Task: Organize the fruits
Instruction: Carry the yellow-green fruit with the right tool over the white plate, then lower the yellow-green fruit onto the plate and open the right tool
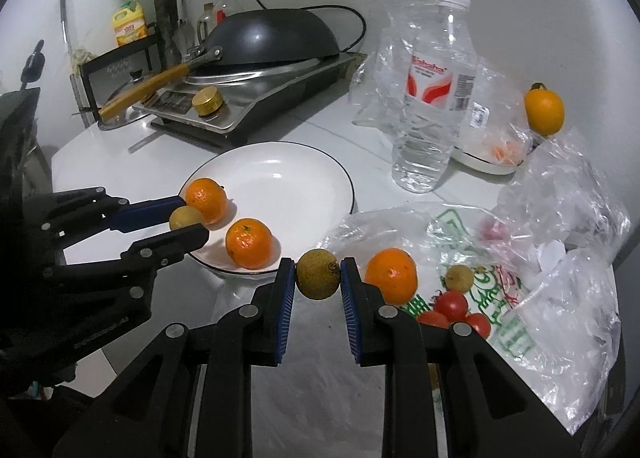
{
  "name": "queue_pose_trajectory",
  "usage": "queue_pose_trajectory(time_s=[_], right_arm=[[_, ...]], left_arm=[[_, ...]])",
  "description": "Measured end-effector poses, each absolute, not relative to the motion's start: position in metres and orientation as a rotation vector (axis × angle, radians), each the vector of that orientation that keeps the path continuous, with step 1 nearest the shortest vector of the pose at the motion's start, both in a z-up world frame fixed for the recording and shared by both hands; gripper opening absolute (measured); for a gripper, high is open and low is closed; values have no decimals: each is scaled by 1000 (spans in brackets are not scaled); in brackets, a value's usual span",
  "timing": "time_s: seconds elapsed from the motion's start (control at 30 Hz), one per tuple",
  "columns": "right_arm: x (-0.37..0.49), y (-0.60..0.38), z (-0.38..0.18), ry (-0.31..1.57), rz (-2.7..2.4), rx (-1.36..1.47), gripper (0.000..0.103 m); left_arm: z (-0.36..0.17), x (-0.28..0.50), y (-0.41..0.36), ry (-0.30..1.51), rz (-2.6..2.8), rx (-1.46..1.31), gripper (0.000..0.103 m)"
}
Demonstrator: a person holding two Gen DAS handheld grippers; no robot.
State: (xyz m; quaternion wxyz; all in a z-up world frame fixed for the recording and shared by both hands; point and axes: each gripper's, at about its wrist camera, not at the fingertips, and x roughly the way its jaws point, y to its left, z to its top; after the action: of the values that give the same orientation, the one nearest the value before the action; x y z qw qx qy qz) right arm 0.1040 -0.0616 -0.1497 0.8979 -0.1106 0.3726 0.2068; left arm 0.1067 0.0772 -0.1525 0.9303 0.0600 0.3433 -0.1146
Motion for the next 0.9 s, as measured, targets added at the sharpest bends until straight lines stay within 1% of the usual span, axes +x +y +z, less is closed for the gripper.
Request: queue_pose_trajectory(time_s=[0.5,0.57,0.67,0.73,0.77,0.9], right_arm=[[118,-46,-153,787,450,-249,25],[120,-42,-153,785,453,-256,25],[123,-38,-151,780,456,-261,25],[126,-34,-149,775,462,-263,25],[127,-31,-148,774,466,-266,25],[133,-17,-147,771,484,-281,25]], left_arm=[[-170,126,87,758,-223,106,30],[-167,125,87,747,-226,103,34],[-159,124,93,719,-220,87,35],[-154,123,98,699,-209,80,41],[-152,123,101,690,-202,74,42],[-146,125,120,665,-170,46,43]])
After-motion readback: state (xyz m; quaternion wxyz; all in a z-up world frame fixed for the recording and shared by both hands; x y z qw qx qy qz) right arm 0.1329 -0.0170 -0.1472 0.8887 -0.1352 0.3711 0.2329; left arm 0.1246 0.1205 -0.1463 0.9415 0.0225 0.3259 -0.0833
